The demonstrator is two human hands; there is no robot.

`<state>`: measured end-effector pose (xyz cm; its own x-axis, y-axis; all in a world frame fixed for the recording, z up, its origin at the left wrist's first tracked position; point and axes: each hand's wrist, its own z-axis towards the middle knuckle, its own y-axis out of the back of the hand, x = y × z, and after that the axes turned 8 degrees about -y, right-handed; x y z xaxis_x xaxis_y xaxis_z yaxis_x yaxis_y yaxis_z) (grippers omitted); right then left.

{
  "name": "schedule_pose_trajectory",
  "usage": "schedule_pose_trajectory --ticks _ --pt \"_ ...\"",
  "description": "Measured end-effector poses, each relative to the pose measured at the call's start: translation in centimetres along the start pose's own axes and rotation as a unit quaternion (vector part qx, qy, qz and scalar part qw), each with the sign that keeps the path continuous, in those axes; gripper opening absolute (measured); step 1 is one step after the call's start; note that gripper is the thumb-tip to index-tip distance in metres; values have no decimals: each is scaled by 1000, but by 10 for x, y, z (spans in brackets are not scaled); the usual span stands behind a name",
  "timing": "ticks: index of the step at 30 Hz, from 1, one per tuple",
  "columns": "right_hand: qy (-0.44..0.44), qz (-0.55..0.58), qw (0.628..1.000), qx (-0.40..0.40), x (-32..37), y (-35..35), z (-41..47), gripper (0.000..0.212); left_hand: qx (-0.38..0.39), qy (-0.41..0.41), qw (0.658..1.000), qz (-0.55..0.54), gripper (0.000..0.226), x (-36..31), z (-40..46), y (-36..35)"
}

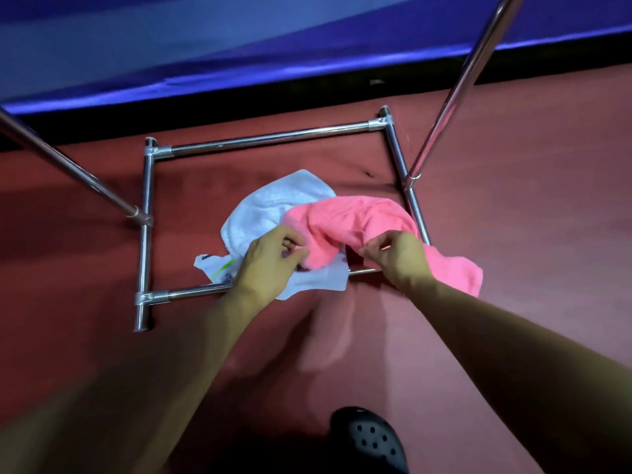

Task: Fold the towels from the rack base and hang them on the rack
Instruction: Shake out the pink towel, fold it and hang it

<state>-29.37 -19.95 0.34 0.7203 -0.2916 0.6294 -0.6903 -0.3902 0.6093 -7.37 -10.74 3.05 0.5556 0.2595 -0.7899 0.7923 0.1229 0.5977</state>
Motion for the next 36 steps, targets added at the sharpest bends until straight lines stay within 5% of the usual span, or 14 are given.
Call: schedule_pose_trajectory --ticks 3,10,14,18,23,28,36 --pt "-14 62 998 0 20 29 -33 16 -25 -17 1000 -7 16 -41 -8 35" --pt "7 -7 999 51 88 139 -123 40 -131 -109 985 28 17 -159 -49 139" --pt "65 -93 980 162 116 188 -184 62 -188 -128 973 46 21 -220 -79 200" --pt "17 -65 945 320 145 209 -251 81 -131 -164 977 46 46 -263 -119 241" --pt "23 -100 921 375 175 206 -327 109 -106 -183 977 -30 60 -288 -160 280" --pt "99 108 887 439 189 187 -366 74 -42 -140 983 -113 72 -285 -184 291" --pt "77 409 800 432 222 155 -385 40 -101 48 986 -123 97 -185 -234 246"
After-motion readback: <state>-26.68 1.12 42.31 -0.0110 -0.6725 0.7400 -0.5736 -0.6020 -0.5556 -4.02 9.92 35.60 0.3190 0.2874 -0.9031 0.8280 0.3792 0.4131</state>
